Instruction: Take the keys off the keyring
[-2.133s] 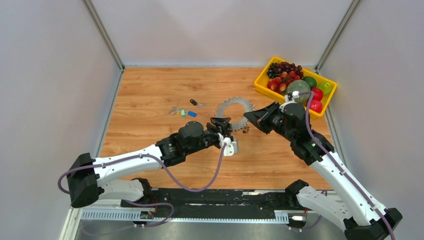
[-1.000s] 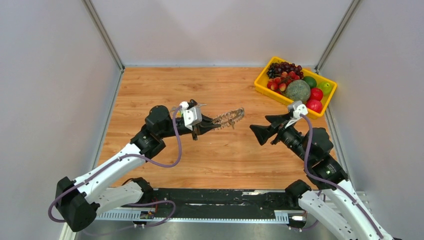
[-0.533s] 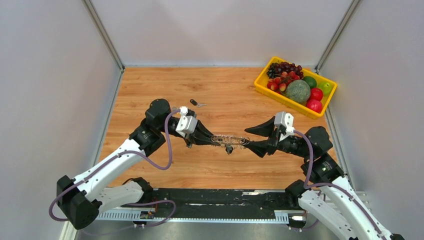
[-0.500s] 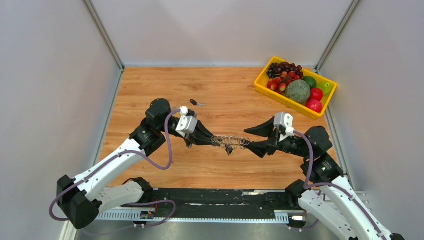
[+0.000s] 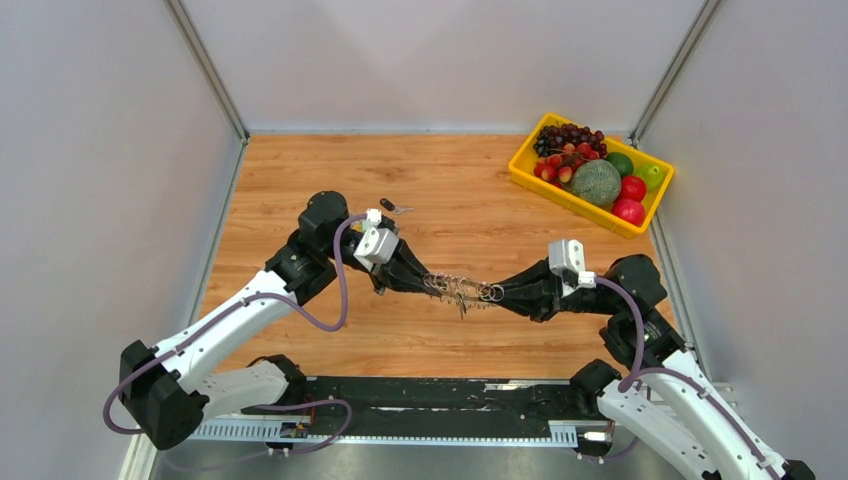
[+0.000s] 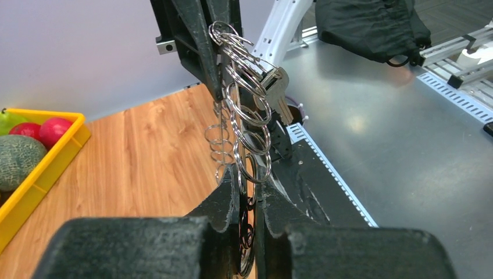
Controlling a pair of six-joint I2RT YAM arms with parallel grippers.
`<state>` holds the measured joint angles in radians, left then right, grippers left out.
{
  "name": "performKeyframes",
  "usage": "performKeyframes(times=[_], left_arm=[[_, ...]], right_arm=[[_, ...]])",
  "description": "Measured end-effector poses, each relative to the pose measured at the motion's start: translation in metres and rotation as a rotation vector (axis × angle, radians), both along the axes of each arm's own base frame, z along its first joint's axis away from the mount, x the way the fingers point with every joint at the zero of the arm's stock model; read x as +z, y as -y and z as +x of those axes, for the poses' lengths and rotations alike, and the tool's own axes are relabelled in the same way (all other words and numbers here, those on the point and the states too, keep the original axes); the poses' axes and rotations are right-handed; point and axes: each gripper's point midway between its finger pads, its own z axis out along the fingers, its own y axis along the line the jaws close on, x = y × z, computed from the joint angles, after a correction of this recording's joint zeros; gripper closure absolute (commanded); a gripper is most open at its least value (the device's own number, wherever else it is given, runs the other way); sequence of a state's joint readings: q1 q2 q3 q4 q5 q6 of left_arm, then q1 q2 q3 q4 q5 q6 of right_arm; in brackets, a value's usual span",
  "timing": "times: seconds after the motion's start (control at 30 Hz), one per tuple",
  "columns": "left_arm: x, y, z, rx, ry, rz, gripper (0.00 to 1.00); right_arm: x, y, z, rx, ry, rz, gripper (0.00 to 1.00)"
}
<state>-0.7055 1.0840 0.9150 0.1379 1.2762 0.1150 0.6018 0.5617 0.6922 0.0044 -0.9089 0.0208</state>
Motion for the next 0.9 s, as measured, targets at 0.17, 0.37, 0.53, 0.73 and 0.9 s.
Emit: performKeyframes(times=[0.17, 0.37, 0.53, 0.73, 0.9], left_arm=[[0.007, 0.004, 0.007, 0.044, -0.005, -0.01, 0.02], [0.006, -0.003, 0.025, 0.27, -0.038, -0.071, 0.0], [0.019, -0.016, 0.059, 0.56, -0.088, -0.135, 0.0], [0.027, -0.028, 0.084, 0.749, -0.265, -0.205, 0.0], [0.028, -0.022, 0.093, 0.766, -0.361, -0.249, 0.0]], right_arm=[[0.0, -0.002, 0.0, -0.006, -0.012, 0.004, 1.0], [0.011, 0.012, 0.033, -0.252, -0.023, 0.063, 1.0], [0.021, 0.03, 0.058, -0.446, -0.015, 0.127, 1.0], [0.016, 0.042, 0.111, -0.678, 0.028, 0.121, 1.0], [0.001, 0.025, 0.13, -0.671, 0.168, 0.019, 1.0]])
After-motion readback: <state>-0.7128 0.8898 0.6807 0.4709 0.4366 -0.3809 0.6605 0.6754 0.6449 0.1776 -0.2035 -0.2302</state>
